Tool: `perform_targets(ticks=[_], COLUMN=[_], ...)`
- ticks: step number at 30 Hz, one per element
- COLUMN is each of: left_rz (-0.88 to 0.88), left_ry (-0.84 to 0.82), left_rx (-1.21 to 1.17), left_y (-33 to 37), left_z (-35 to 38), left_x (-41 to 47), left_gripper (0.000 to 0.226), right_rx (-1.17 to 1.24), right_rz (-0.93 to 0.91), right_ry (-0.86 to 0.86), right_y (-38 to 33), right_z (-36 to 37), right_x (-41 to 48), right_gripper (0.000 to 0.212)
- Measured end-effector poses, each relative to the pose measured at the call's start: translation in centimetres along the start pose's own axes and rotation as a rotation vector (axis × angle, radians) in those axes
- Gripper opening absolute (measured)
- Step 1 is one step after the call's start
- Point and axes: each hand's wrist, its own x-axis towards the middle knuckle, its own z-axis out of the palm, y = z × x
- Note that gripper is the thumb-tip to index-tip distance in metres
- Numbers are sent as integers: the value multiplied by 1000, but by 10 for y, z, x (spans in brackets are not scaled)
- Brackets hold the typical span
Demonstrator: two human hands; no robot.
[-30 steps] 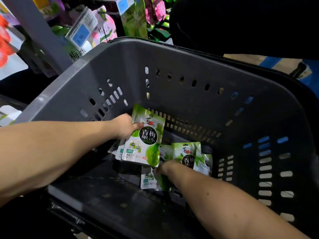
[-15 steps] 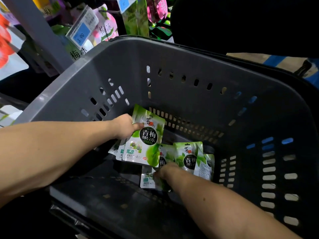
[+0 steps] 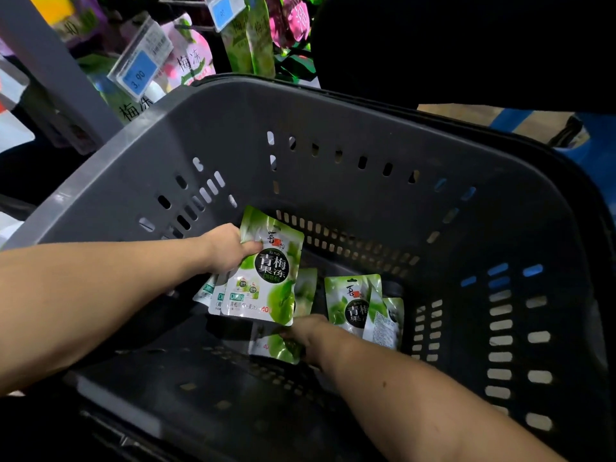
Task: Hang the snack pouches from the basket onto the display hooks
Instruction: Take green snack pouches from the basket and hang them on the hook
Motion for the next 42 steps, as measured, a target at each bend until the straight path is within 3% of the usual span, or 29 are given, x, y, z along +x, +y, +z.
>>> perform_targets(ticks=[3, 7, 10, 15, 20, 23, 27, 31, 39, 42], left_rz=[7, 8, 10, 20, 23, 61, 109, 101, -1, -25], left_ry=[21, 92, 151, 145, 320, 409, 577, 797, 1079, 1139], left_rx=[37, 99, 189, 139, 44, -85, -206, -364, -480, -466], left_y=[9, 18, 30, 37, 49, 51, 49, 44, 39, 35], left_z=[-9, -22, -32, -47, -56, -67, -82, -88, -106, -113], left_x=[-7, -20, -36, -66, -119, -153, -206, -255, -361, -401], left_gripper=[61, 59, 55, 63, 55, 54, 50, 55, 58, 57], right_rx=[-91, -52, -60, 153, 239, 208, 288, 437, 324, 292], right_rz=[-23, 41, -29, -112, -247, -360, -494, -677, -1025, -1086], right_ry=[-15, 215, 257, 269, 243, 300, 415, 420, 469, 457], right_y=[-4, -8, -16, -33, -42, -51, -72, -91, -122, -128], right_z=[-22, -57, -85, -122, -133, -133, -129, -130, -89, -71], right_x=[-19, -29, -37, -83, -133, -171, -228, -251, -371, -405], right_gripper=[47, 52, 40, 31, 7, 29, 17, 49, 36, 52])
